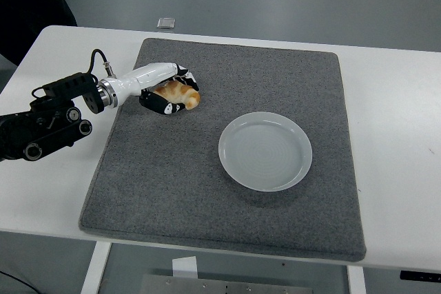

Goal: Place the bread on the plate

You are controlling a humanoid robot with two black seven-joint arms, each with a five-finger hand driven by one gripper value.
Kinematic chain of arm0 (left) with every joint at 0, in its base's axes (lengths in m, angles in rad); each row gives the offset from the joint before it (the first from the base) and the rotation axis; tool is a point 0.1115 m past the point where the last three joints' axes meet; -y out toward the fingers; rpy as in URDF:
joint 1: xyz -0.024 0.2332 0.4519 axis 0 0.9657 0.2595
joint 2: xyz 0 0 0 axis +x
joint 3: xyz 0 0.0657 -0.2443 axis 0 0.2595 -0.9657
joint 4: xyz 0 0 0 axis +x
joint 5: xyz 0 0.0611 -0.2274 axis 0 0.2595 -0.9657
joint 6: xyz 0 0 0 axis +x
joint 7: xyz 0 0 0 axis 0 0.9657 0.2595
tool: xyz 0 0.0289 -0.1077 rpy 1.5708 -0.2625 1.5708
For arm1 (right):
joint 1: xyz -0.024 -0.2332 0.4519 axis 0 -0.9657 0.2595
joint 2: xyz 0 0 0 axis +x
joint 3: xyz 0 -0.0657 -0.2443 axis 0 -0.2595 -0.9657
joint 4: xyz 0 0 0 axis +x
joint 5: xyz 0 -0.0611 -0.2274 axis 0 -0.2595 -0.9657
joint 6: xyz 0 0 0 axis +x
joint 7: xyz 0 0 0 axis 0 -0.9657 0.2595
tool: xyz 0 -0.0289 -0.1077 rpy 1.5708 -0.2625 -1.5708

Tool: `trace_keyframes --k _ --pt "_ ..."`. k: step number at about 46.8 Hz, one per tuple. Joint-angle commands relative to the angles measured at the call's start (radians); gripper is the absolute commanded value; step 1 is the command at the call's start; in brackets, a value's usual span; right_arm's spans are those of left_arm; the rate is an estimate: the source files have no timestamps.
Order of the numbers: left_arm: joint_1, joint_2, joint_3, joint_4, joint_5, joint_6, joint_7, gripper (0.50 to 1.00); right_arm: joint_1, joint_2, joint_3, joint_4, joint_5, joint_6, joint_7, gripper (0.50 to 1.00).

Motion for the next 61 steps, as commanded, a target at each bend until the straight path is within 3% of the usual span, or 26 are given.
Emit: trace_keyframes --k 1,15,34,51,61 --pt "-0.024 0.002 -0.002 0.0 -0.004 -0.002 0.0 0.5 0.0 0.0 0.0 0.0 0.0 0.0 0.0 0.952" --pt "-0.15 0.031 -0.008 -0.008 -0.02 -0.034 -0.001 0.5 0.0 0.0 0.0 0.0 0.0 0.0 0.0 0.952" --pt "-0.279 0.045 -0.083 -0.045 -0.056 -0.191 -0.001 0.5 0.0 0.0 0.001 0.0 0.0 0.0 0.0 0.952" --pt "-0.331 0.025 -0.079 -0.153 -0.05 -0.197 -0.001 0.5 0.0 0.0 0.0 0.0 0.0 0.0 0.0 0.952" --pt "-0.345 -0.03 -0.068 -0.173 -0.034 -0.197 -0.001 0.5 0.0 0.0 0.001 0.0 0.0 0.0 0.0 0.954"
